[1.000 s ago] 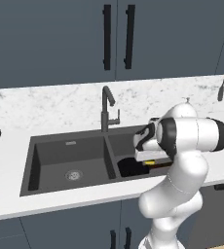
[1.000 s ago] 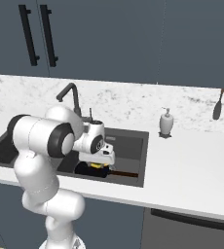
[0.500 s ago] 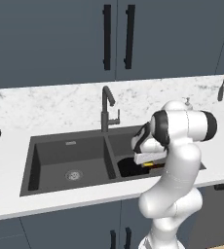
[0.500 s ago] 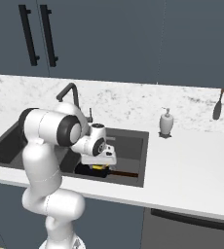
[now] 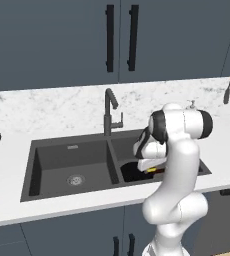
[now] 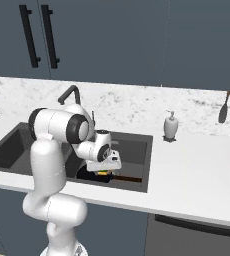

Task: Pick the pan and sponge and place them into the sink. Then turn on the water.

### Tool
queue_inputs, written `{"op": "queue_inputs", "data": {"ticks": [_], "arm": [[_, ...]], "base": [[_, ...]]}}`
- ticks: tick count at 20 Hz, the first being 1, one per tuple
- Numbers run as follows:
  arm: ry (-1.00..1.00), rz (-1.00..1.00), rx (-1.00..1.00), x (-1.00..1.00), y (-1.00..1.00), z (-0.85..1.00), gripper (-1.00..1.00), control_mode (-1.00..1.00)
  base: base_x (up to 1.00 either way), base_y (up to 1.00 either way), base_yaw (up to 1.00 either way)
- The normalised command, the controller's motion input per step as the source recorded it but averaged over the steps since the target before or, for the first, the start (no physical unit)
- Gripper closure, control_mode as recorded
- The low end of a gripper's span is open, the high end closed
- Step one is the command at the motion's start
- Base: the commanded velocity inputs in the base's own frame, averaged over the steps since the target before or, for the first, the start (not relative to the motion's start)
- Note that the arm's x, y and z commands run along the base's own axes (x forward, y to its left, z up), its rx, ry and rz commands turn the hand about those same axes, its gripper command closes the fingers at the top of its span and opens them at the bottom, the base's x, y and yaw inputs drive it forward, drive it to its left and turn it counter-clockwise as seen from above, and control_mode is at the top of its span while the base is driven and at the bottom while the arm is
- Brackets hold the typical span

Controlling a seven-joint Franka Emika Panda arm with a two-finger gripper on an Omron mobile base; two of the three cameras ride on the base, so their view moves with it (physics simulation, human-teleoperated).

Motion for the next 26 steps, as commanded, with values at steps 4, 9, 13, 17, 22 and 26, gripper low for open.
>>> {"op": "queue_inputs", "data": {"ticks": [4, 9, 13, 17, 22, 26], "arm": [[0.0, 0.11, 0.0, 0.23, -0.02, -0.29, 1.0, -1.0], [0.0, 0.11, 0.0, 0.25, -0.05, -0.24, 1.0, -1.0], [0.0, 0.1, 0.0, 0.34, -0.09, -0.17, 1.0, -1.0], [0.0, 0.1, 0.0, 0.29, -0.05, -0.19, 1.0, -1.0], [0.0, 0.09, 0.0, 0.01, 0.0, -0.31, -1.0, -1.0], [0.0, 0.08, 0.0, -0.04, 0.0, -0.11, -1.0, -1.0]], "base": [[0.0, 0.0, 0.0], [0.0, 0.0, 0.0], [0.0, 0.0, 0.0], [0.0, 0.0, 0.0], [0.0, 0.0, 0.0], [0.0, 0.0, 0.0]]}}
